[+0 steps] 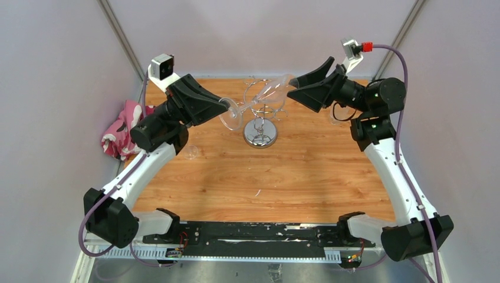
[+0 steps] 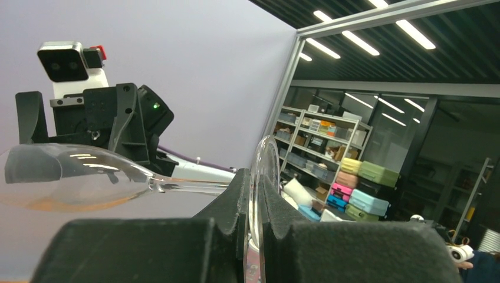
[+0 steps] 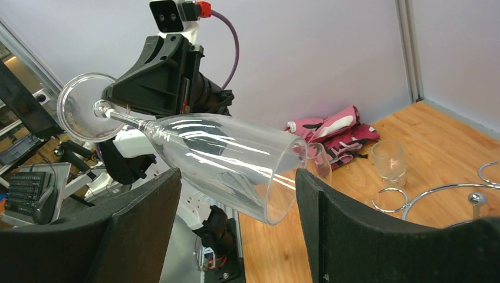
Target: Take the wine glass off the wine glass rack
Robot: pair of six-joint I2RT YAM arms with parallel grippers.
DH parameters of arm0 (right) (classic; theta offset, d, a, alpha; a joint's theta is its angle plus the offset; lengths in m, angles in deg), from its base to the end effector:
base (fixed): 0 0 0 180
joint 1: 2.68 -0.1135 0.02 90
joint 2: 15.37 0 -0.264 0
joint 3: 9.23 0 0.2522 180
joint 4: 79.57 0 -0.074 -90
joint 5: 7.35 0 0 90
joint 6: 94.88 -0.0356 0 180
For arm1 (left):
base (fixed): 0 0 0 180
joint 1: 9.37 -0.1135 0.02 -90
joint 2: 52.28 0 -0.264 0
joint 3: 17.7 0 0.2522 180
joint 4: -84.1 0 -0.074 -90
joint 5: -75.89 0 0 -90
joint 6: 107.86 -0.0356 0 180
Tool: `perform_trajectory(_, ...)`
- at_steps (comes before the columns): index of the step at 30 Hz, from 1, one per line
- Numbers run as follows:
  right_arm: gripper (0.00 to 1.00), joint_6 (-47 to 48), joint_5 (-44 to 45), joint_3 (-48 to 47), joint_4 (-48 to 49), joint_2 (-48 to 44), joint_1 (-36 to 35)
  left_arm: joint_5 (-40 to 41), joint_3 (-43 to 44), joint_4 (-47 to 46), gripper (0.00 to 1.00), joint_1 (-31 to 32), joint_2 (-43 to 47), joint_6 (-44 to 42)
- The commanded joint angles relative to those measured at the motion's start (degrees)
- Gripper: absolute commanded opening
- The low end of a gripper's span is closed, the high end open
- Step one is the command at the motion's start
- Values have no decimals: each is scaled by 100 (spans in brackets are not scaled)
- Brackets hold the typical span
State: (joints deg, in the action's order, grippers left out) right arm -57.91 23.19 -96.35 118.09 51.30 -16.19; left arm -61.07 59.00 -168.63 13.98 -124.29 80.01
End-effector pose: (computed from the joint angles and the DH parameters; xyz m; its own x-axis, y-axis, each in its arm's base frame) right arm 0.2108 0.0822 0.5009 -0.2604 0.3550 -0.8979 -0.9471 0.0867 0.3090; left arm 0.1836 -0.1076 0.4812 -0.5354 -0.5052 -0.6768 0.8306 -0.4603 -0.3134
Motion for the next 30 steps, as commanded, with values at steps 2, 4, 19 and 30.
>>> perform_trajectory(2, 76, 110, 83, -67, 30, -72, -226, 47, 9, -267, 0, 46, 11, -101)
perform_trajectory(4, 75, -69, 52, -18, 241, -103, -251, 38, 18, -262, 0, 46, -17, -116)
perform_trajectory(19, 71, -395, -22, 123, 342, -786, -265, -159, 1174, -265, 0, 38, -1635, 29)
perform_trajectory(30, 66, 36, 132, 4, -479, -1414, -268, -267, 1889, -271, 0, -60, -2534, 260)
